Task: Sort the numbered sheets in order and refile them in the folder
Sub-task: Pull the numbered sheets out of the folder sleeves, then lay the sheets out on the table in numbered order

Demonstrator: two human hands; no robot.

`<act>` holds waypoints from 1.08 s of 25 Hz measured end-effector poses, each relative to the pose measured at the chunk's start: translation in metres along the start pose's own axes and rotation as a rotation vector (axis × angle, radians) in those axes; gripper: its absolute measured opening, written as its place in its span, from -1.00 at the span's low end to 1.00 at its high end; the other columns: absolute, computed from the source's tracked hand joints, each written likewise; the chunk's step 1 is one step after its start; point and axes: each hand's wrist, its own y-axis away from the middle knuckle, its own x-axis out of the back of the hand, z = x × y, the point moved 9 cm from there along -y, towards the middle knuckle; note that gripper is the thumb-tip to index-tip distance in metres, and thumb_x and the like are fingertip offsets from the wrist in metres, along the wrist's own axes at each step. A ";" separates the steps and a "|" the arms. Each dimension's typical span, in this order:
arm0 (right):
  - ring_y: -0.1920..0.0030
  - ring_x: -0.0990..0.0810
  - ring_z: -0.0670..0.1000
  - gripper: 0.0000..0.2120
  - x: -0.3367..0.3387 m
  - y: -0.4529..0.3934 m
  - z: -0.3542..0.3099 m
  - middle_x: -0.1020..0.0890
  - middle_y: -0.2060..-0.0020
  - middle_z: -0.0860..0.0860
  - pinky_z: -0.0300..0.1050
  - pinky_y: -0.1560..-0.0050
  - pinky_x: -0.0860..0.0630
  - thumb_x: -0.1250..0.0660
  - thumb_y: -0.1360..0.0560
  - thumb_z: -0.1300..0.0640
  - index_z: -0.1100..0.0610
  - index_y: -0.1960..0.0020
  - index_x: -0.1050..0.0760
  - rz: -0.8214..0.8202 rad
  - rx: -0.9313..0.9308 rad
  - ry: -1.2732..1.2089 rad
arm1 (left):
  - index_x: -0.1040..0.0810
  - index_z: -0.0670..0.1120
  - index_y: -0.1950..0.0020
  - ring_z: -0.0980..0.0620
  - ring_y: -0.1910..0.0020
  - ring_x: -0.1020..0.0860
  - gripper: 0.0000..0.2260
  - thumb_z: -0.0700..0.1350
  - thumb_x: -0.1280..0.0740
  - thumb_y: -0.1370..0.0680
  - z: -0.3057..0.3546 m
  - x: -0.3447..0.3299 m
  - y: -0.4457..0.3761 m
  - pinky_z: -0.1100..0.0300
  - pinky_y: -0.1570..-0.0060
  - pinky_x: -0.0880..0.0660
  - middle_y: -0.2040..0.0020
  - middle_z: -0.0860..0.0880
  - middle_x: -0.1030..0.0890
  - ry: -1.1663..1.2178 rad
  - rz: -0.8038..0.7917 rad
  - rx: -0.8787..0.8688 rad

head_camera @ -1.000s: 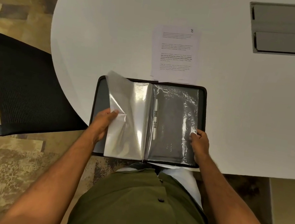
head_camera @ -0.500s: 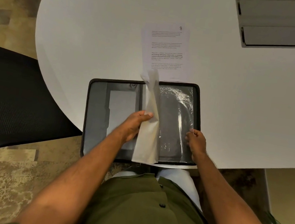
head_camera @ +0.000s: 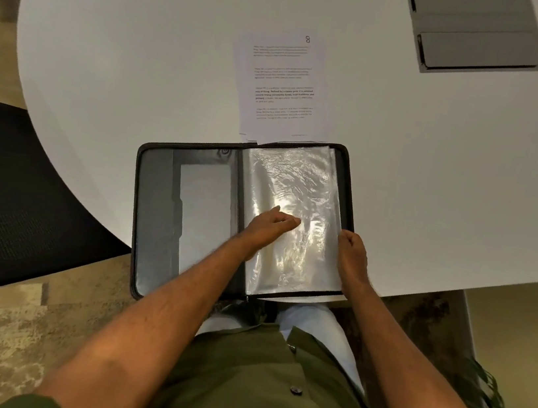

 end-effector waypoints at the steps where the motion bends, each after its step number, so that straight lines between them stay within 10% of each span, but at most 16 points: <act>1: -0.09 -0.56 -0.02 -0.72 0.000 0.001 0.000 -0.59 -0.13 -0.03 -0.15 0.04 -0.46 -0.19 -0.66 -0.03 0.02 -0.30 -0.50 0.009 0.009 0.014 | -0.63 0.15 -0.28 -0.07 -0.59 -0.23 -0.66 0.21 -0.41 -0.55 -0.003 0.002 0.000 -0.04 -0.53 -0.19 -0.67 0.00 -0.12 -0.038 0.019 -0.010; 7: -0.04 -0.58 -0.02 -0.69 -0.005 0.006 -0.007 -0.57 -0.10 -0.03 -0.24 0.13 -0.45 -0.26 -0.61 0.14 0.05 -0.35 -0.42 0.026 0.044 0.122 | -0.64 0.17 -0.27 0.00 -0.55 -0.31 -0.67 0.21 -0.39 -0.54 -0.014 0.020 -0.003 -0.09 -0.52 -0.26 -0.62 0.01 -0.26 -0.105 0.053 -0.055; 14: -0.19 -0.50 -0.01 -0.59 -0.008 -0.007 -0.042 -0.41 -0.26 -0.01 -0.11 -0.23 -0.47 -0.31 -0.59 0.25 0.12 -0.43 -0.42 0.080 0.176 0.248 | -0.64 -0.04 -0.29 0.03 -0.16 -0.63 -0.75 0.00 -0.34 -0.65 -0.001 0.066 -0.015 0.09 -0.26 -0.54 -0.23 -0.01 -0.65 0.048 0.169 -0.078; 27: -0.32 -0.49 -0.03 -0.58 -0.037 -0.131 -0.217 -0.48 -0.39 -0.04 -0.16 -0.27 -0.44 -0.33 -0.64 0.09 0.06 -0.47 -0.36 -0.003 0.333 0.107 | -0.60 0.01 -0.24 -0.01 -0.17 -0.57 -0.82 -0.07 -0.31 -0.65 0.099 0.199 -0.090 -0.06 -0.31 -0.52 -0.17 0.02 -0.62 0.136 0.622 -0.097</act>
